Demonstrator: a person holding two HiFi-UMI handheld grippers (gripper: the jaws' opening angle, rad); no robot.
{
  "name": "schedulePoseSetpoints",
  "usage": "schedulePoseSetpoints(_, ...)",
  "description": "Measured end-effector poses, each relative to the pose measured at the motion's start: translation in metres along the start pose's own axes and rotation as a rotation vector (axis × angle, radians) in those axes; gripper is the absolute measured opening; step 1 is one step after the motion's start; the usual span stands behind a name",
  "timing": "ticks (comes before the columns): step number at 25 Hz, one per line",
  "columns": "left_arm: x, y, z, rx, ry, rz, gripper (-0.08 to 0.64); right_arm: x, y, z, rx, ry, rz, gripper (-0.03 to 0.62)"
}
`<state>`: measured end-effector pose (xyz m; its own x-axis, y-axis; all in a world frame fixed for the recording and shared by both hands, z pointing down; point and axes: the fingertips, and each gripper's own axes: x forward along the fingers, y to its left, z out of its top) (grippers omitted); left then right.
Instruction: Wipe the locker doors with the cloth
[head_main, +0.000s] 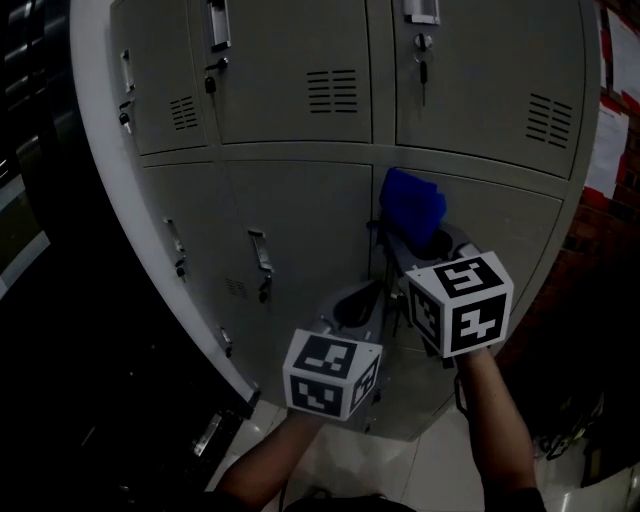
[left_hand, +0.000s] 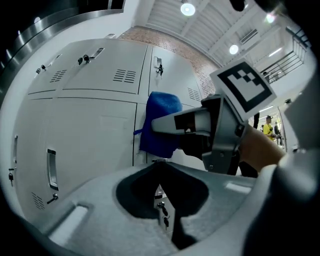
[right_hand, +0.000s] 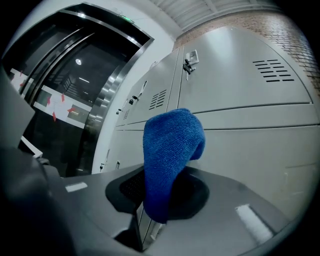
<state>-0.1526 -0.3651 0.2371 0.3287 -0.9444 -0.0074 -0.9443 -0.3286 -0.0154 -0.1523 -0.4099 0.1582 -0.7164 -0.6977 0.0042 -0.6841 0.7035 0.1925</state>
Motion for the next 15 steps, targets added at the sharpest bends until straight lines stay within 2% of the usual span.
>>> schedulePoseSetpoints(6,0.012,-0.006,0.0,-0.007,-0.009,-0.054,0.003,-0.017,-0.026,0.0,0.027,0.004,-0.065,0.081)
schedulePoseSetpoints(15,0.038,-0.05,-0.003,0.006,-0.005,-0.168,0.003,-0.072,-0.087,-0.012,0.039,0.019,-0.221,0.081)
